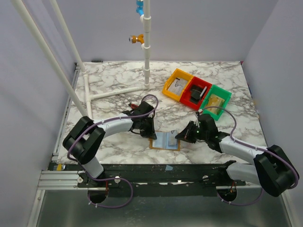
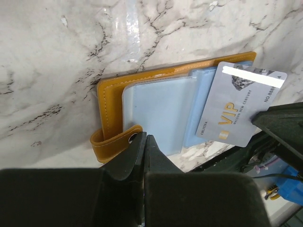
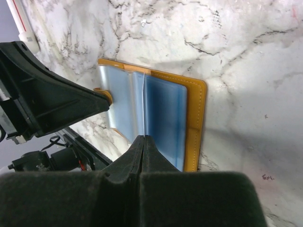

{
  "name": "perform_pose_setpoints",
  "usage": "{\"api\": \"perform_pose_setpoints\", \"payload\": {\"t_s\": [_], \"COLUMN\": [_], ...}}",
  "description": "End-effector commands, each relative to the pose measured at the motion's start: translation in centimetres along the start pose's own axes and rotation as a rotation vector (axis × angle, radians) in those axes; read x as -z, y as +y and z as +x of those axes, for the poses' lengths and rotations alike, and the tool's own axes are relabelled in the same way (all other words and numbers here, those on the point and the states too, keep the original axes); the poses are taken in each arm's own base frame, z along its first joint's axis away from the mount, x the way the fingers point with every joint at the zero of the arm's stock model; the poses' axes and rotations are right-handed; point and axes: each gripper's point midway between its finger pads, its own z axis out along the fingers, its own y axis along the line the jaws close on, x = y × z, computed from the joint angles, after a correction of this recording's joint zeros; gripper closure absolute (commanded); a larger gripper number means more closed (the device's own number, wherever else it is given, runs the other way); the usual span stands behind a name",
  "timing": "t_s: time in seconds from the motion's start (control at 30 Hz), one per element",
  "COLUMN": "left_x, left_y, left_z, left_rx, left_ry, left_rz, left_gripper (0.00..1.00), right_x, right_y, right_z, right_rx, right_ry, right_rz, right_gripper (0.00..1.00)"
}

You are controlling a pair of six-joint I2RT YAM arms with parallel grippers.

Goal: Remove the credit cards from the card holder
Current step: Remove the credit card from the card holder, then place the credit card in the storage box.

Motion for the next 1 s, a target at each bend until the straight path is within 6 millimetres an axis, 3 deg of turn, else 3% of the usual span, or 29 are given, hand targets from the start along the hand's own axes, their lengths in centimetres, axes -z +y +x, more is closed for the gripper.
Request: {"api": "perform_pose_setpoints", "payload": {"t_s": [0.0, 0.17, 0.27, 0.33, 0.37, 0.47, 0.67, 0.97], "left_x": [2.3, 3.7, 4.5, 5.2, 5.5, 6.8, 9.5, 12.1], "left_y": [-1.9, -3.3, -4.0, -4.6, -4.9, -5.8, -7.7, -9.8], "left_z": [-1.9, -2.4, -2.6, -2.7, -2.7, -3.0, -3.3, -3.3], "left_rx": [-0.04, -0.055, -0.063, -0.068, -0.067, -0.059, -0.04, -0.008], "left_ry": [-0.074, -0.094, -0.105, -0.115, -0.118, -0.137, -0.151, -0.137], "left_rz": [0.026, 0.07, 0.094, 0.121, 0.14, 0.213, 0.387, 0.565], "left_gripper": [1.0, 1.0, 0.77, 0.5, 0.41, 0.28, 0.25, 0.32], "right_x": [0.4, 0.9, 1.2, 1.5, 1.7, 2.2, 3.3, 4.9], "right_y": [1.2, 2.5, 3.6, 4.6, 5.1, 6.8, 10.0, 14.1], "right_z": [-0.8, -1.3, -1.8, -2.1, -2.3, -2.7, -3.3, -2.6], "right_rx": [0.014, 0.019, 0.026, 0.03, 0.032, 0.037, 0.045, 0.001], "right_ry": [-0.013, -0.016, -0.022, -0.024, -0.022, -0.021, -0.007, 0.075], "right_rz": [-0.015, -0.043, -0.068, -0.086, -0.1, -0.144, -0.23, -0.413], "right_gripper": [0.99, 0.99, 0.99, 0.99, 0.99, 0.99, 0.99, 0.99]}}
